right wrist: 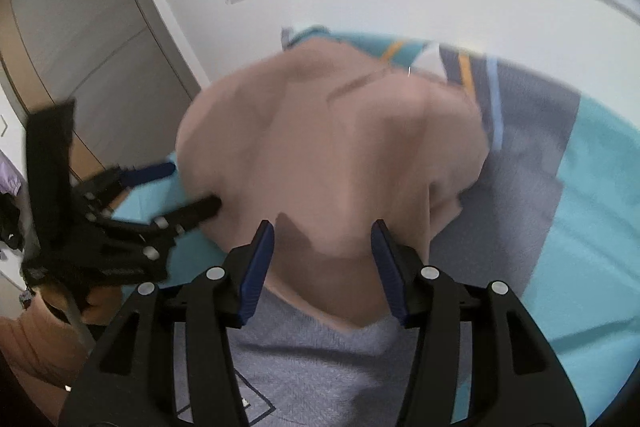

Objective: Fold large clothes
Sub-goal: 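Release the jacket bundle with both tools and pull them back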

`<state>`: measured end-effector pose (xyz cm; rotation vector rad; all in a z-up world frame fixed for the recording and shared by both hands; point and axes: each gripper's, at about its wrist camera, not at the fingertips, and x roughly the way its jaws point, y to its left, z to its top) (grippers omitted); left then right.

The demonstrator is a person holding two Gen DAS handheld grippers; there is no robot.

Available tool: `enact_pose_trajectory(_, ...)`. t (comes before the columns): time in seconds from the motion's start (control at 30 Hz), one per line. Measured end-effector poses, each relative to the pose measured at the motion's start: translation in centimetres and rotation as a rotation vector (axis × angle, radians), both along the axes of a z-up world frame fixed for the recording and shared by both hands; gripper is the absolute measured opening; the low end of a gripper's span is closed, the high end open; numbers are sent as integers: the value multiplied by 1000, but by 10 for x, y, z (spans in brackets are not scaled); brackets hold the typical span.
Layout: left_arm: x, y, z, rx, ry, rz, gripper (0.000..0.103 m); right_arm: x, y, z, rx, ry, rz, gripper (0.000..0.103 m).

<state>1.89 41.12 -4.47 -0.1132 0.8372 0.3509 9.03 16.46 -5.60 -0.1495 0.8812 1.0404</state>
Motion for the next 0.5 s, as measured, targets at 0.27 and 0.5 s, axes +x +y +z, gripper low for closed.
enact_pose_trajectory(0.27,2,-5,2,0,-1,1,92,36,8,1,-24,-3,-100,52)
enact_pose_trajectory(0.5,0,-11,1,19,11,19,92,27,0,-8,-19,15,-99,66)
